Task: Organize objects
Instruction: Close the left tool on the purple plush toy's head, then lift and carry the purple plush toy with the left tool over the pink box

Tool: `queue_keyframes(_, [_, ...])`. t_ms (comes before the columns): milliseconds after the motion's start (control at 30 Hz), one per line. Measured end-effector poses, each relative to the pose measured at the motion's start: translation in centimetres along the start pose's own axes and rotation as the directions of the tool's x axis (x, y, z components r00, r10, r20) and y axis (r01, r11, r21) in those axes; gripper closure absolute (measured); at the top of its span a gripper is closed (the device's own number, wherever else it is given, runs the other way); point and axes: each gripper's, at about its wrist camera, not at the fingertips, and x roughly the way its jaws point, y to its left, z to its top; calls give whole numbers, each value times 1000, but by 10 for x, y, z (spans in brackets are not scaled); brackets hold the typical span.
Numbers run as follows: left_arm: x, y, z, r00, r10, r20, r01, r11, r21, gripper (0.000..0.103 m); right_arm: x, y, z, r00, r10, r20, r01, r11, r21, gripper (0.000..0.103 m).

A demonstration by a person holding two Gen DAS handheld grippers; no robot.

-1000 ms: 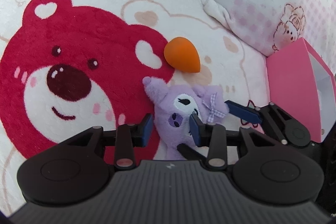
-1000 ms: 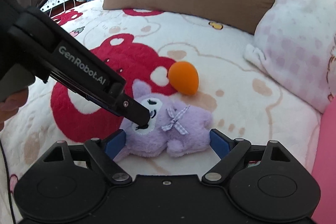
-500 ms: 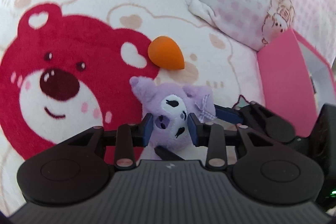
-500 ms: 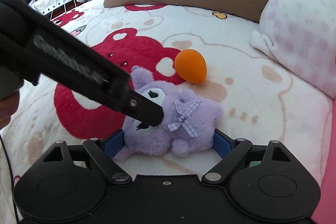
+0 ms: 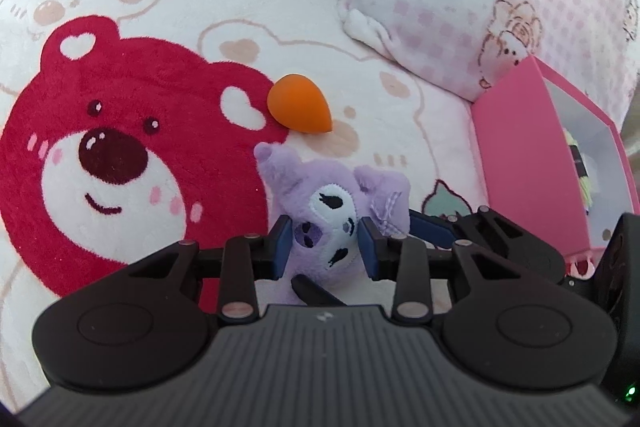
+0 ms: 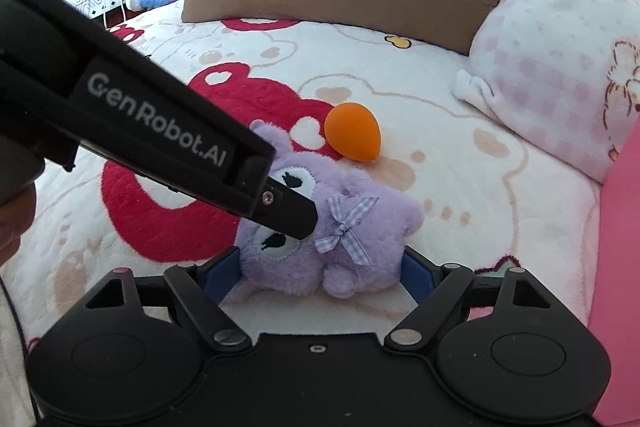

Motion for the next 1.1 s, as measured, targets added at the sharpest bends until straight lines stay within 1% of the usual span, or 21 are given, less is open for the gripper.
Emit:
queue_keyframes(133, [-11, 2, -2, 1000, -31, -2, 31, 999, -16, 70, -7, 3, 3, 1000, 10, -15, -10, 1000, 10, 15])
queue_keyframes(267, [-21, 7, -7, 998, -69, -1, 69, 996, -52, 70, -18, 8, 4, 1000, 14, -28, -14, 1000, 12, 14])
queue_keyframes(500, [-40, 3, -16, 996, -84, 4, 84, 996, -39, 70, -39, 17, 7, 1000, 13, -24, -13, 1000, -1, 13])
queue_keyframes(567, [-46, 0, -19, 996, -92, -2, 92, 995, -31, 70, -46, 19, 6, 1000, 10, -20, -10, 1000, -4, 12])
queue_keyframes(700, [-57, -7, -24, 994, -108, 6, 108, 994, -23, 70, -60, 20, 2, 1000, 4, -16, -4, 1000, 28, 12])
queue_keyframes(867, [-71, -20, -30, 994, -112, 11, 111, 994, 15, 70, -80, 26, -2, 1000, -14, -17, 14, 999, 47, 12])
queue_keyframes(1100, [-91, -38, -38, 995, -96, -6, 97, 993, 74, 69, -107, 32, -3, 999, -19, -36, 21, 997, 68, 13])
